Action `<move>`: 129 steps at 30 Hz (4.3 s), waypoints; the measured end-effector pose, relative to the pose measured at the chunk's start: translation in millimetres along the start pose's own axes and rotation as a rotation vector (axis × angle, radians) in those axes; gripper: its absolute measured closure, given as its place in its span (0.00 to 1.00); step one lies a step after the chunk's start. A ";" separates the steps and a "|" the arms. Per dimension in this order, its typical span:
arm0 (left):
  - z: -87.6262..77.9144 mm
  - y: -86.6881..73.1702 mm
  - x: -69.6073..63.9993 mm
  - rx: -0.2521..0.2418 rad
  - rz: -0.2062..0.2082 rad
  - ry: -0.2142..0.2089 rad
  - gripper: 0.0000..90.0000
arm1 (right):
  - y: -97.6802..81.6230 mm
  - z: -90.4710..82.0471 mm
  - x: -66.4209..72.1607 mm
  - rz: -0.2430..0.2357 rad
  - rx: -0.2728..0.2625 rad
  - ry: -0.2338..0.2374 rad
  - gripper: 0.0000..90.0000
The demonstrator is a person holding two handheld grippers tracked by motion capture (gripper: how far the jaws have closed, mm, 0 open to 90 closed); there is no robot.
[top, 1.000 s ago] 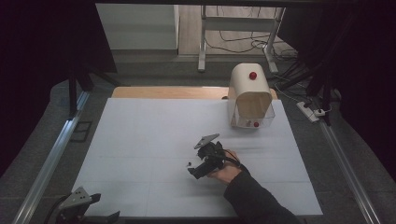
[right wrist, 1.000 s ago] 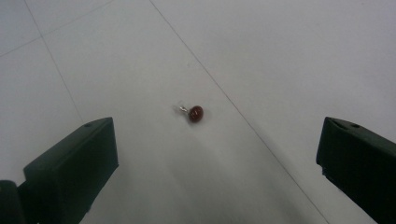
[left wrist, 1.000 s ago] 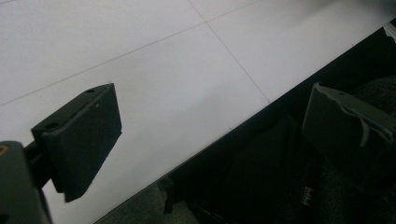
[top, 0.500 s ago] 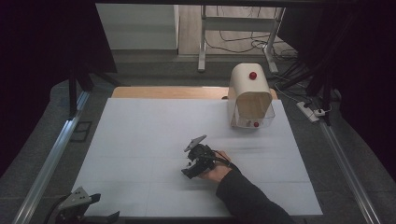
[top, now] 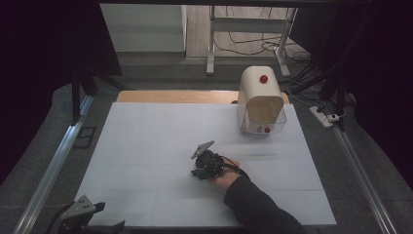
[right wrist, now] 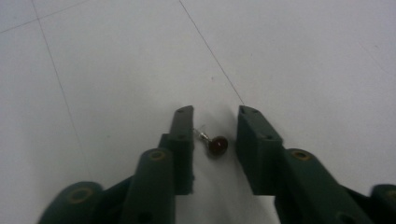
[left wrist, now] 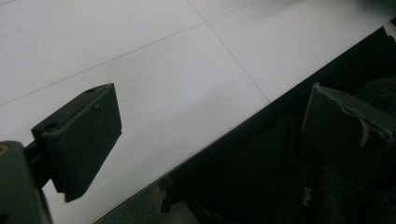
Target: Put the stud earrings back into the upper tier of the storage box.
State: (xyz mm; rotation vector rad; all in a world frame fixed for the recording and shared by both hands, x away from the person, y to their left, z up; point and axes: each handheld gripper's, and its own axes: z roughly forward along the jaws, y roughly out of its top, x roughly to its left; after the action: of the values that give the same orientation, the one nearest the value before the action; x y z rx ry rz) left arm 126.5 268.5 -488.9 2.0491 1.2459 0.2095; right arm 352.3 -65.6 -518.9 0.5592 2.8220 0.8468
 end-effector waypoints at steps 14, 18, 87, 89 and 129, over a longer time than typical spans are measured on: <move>-0.1 -0.2 -0.2 0.000 0.000 0.003 0.06 | 1.5 -0.7 -0.6 0.029 0.008 0.003 0.82; -0.2 -0.2 -0.2 0.000 0.000 0.003 0.06 | 1.6 -2.3 -2.5 0.040 0.006 0.005 0.82; 1.0 1.0 -0.6 0.008 0.006 0.009 0.05 | -5.5 -139.5 -66.6 0.239 -0.154 -0.122 0.82; 1.1 1.1 -0.6 0.009 0.006 0.009 0.05 | -6.3 -144.1 -69.0 0.249 -0.158 -0.132 0.82; 1.6 1.4 -0.9 0.011 0.005 0.011 0.05 | -25.9 -207.3 -129.4 0.409 -0.210 -0.351 0.82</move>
State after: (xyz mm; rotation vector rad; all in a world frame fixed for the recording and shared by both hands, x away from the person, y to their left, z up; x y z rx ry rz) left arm 127.8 266.6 -489.0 2.0637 1.2511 0.2168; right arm 414.0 -240.2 -357.1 1.1476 2.3023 0.9802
